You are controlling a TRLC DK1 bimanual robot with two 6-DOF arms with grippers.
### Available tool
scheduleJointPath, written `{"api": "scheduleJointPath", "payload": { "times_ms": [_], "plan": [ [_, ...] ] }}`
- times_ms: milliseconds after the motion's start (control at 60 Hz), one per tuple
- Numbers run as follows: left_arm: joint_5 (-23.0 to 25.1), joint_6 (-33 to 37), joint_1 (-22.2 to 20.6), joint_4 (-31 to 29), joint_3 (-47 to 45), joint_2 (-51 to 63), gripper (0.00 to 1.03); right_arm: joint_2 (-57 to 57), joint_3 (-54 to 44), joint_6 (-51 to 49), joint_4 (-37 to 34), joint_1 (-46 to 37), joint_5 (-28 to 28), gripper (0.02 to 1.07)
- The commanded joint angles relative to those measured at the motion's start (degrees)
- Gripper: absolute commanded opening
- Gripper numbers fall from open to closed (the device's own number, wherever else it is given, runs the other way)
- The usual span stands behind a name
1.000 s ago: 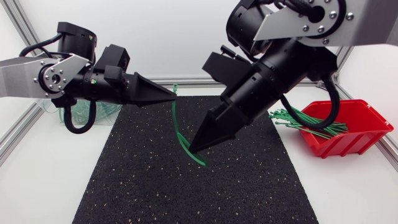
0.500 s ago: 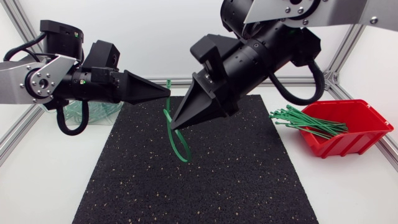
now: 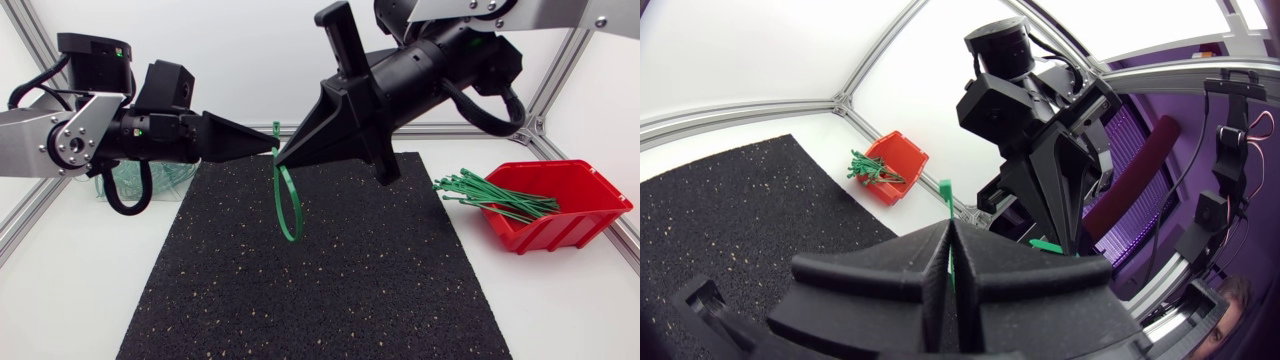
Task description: Take a green cable tie from the red box, thread the tail through the head to close it, then place it in the transparent bin on the left.
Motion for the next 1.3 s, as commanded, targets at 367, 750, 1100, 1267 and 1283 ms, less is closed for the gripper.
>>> {"api": "scheduleJointPath", "payload": {
  "times_ms": [367, 750, 1100, 1267, 1283],
  "plan": [
    [-2.2, -15.8, 0.0, 24.4, -8.1, 2.7, 0.03, 2.8, 3.5, 6.7, 1.5, -0.4, -0.9, 0.07],
    [-5.5, -16.0, -0.7, 29.4, -11.5, 4.2, 0.03, 4.6, 4.0, 9.3, 1.9, -1.1, -0.3, 0.07],
    [-7.0, -16.1, -1.3, 30.7, -11.8, 5.0, 0.03, 6.4, 4.5, 14.9, 6.9, -3.0, 0.1, 0.07],
    [-7.6, -16.2, -1.5, 31.6, -12.4, 4.9, 0.03, 7.0, 4.2, 17.4, 10.4, -4.2, 0.1, 0.07],
    [-7.6, -16.2, -1.5, 31.7, -12.4, 4.9, 0.03, 7.0, 4.2, 17.8, 10.8, -4.3, 0.1, 0.07]
  ]
}}
